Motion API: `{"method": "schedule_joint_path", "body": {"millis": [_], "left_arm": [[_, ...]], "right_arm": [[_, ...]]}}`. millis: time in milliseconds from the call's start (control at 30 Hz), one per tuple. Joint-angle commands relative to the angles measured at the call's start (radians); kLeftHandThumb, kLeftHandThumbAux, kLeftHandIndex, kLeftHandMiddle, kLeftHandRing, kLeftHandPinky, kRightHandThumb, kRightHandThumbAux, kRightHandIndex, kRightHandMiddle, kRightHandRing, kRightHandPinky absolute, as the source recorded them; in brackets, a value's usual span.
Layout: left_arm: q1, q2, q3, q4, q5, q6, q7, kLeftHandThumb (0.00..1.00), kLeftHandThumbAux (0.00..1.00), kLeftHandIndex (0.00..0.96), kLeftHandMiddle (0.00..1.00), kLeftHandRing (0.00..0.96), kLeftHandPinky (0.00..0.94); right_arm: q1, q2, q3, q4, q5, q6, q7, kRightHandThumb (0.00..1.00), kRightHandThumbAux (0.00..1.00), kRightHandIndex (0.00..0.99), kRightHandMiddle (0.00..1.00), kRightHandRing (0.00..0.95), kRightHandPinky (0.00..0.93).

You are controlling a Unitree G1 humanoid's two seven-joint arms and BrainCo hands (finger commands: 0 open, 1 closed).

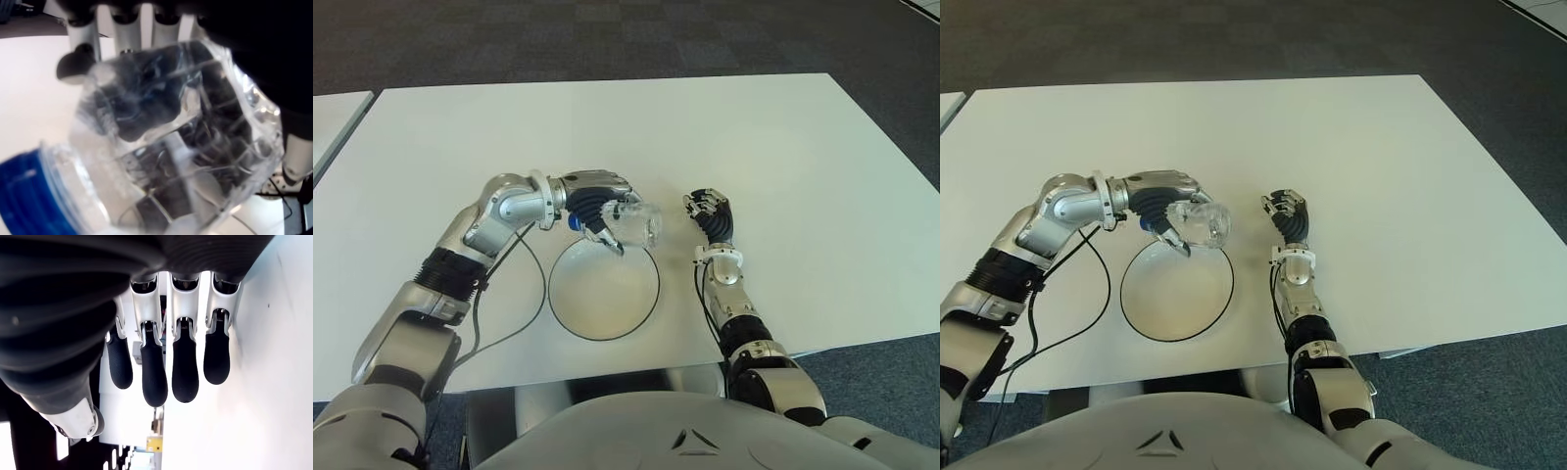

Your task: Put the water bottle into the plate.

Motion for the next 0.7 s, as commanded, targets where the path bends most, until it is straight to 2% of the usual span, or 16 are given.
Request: {"method": "schedule_joint_path", "body": {"millis": [33, 167, 333, 567, 700], "left_arm": [[-0.015, 0.004, -0.038, 0.078, 0.052, -0.153, 0.061, 0.853, 0.668, 0.4, 0.539, 0.864, 0.84], [-0.02, 0.001, -0.054, 0.124, 0.11, -0.27, 0.127, 0.852, 0.668, 0.399, 0.54, 0.862, 0.849], [0.029, -0.013, -0.084, 0.152, 0.309, -0.39, 0.308, 0.852, 0.668, 0.399, 0.543, 0.864, 0.871], [0.02, 0.0, -0.103, 0.173, 0.473, -0.437, 0.485, 0.853, 0.668, 0.399, 0.545, 0.866, 0.878], [0.042, 0.019, -0.116, 0.124, 0.626, -0.419, 0.629, 0.853, 0.668, 0.4, 0.547, 0.868, 0.881]], "right_arm": [[0.001, 0.003, -0.002, 0.026, 0.012, -0.003, 0.005, 0.707, 0.731, 0.428, 0.56, 0.569, 0.554], [0.002, 0.007, -0.004, 0.029, 0.011, -0.016, 0.0, 0.707, 0.731, 0.428, 0.554, 0.568, 0.554], [0.005, 0.008, -0.002, 0.026, 0.004, -0.02, -0.009, 0.707, 0.731, 0.428, 0.552, 0.567, 0.535], [0.007, 0.005, 0.001, 0.021, 0.003, -0.01, -0.008, 0.707, 0.731, 0.428, 0.552, 0.566, 0.536], [0.008, 0.003, -0.001, 0.018, 0.008, -0.008, -0.001, 0.707, 0.731, 0.427, 0.556, 0.567, 0.538]]}}
